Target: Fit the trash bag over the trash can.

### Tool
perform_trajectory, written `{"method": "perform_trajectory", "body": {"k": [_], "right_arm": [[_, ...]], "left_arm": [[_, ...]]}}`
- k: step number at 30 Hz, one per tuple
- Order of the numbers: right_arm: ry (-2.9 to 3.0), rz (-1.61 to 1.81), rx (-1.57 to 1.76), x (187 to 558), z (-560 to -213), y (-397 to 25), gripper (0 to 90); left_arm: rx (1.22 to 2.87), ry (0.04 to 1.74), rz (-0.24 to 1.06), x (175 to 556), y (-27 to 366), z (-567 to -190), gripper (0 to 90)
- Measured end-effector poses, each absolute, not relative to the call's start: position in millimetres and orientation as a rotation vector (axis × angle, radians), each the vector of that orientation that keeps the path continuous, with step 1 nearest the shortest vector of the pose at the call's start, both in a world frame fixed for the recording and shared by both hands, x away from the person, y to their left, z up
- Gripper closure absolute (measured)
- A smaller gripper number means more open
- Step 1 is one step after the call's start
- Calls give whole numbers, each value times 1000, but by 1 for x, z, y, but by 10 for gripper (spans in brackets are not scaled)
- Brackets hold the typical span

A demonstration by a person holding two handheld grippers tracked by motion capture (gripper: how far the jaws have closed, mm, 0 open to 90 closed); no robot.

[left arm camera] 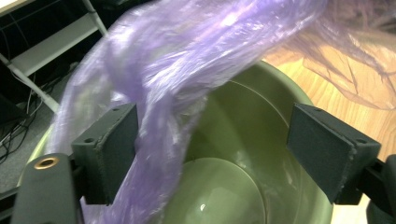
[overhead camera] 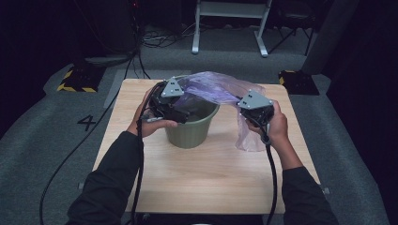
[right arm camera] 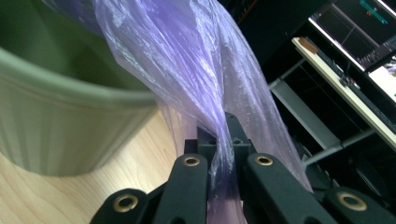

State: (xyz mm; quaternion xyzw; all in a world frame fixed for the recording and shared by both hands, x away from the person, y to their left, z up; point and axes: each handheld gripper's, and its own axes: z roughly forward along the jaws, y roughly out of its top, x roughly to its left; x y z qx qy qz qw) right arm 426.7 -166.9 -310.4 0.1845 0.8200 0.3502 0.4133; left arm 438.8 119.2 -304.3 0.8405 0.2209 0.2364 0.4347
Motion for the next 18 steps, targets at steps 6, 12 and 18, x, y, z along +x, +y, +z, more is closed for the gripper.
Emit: {"method": "perform_trajectory", "body": {"k": [6, 12, 18], "right_arm": [[2028, 886, 457, 419, -300, -172, 899], [2012, 912, 499, 419, -293, -188, 899], [2046, 858, 446, 419, -301, -171, 898]], "left_arm": [[2127, 562, 535, 449, 115, -311, 469], [2116, 550, 531, 452, 100, -314, 422], [2088, 535, 559, 444, 99, -306, 274]]}}
